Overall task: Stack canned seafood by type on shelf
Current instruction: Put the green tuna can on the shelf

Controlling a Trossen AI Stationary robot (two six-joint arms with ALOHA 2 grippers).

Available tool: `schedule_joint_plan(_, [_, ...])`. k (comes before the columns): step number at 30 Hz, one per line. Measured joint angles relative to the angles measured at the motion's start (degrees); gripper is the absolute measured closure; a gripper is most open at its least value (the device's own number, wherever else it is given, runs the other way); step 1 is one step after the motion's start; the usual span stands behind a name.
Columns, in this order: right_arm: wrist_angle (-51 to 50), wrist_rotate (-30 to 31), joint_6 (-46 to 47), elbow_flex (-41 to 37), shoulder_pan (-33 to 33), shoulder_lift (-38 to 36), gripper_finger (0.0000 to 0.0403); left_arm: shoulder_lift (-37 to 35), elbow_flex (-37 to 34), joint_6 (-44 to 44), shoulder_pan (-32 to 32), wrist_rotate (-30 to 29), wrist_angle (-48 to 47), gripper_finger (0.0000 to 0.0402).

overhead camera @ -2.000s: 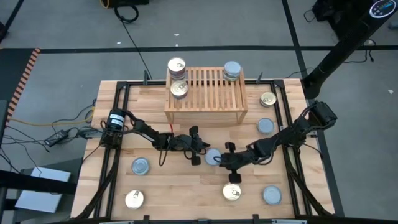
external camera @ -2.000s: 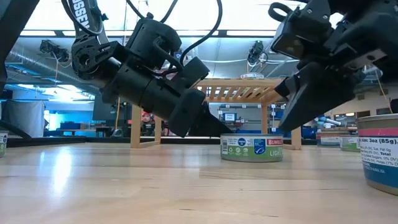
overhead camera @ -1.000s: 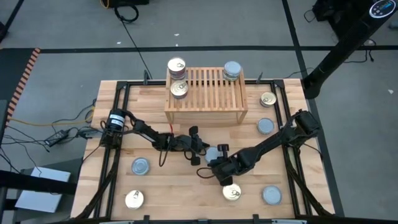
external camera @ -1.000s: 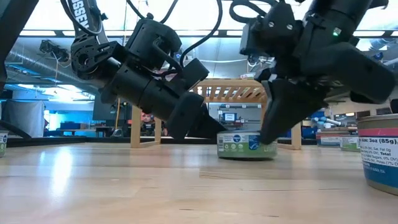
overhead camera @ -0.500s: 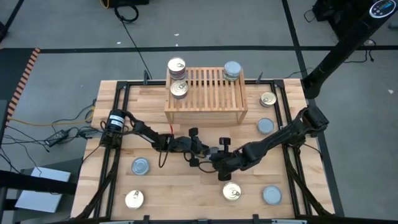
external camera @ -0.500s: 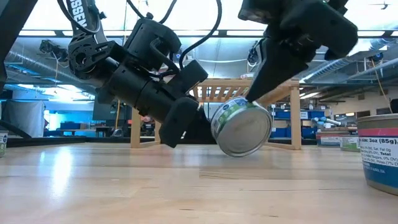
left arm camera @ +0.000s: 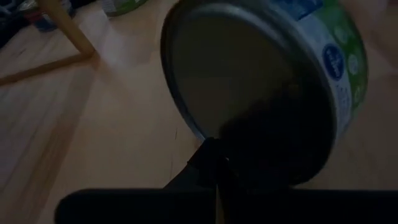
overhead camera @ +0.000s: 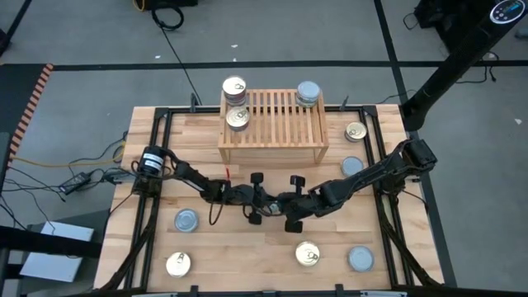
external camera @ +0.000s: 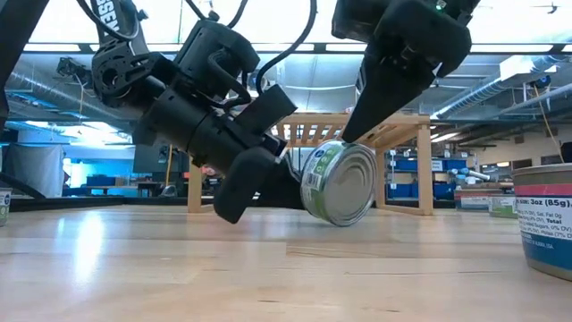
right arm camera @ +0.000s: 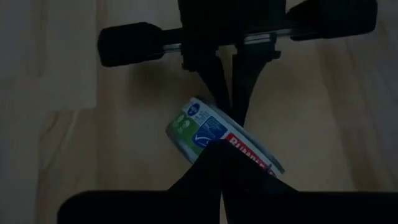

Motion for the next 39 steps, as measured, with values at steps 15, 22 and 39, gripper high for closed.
schedule_joint_plan(15, [1.31, -1.93, 0.56, -0.07, -2.57, 0.08, 0.0395, -0.69, -0.24, -0.17, -0.15, 0.87, -2.48, 0.0397])
schedule_joint_plan(22, [1.98, -3.37, 1.42, -0.11, -3.64, 0.15, 0.0395, -0.87, -0.63, -0.39, -0.37, -0.08, -5.38, 0.0397])
schedule_joint_plan(39, [2.69, -4.13, 1.51, -0.39, -3.77, -0.59, 0.0338, -6.53, -5.93, -3.45, -0.53, -6.42, -6.51, 0.0397])
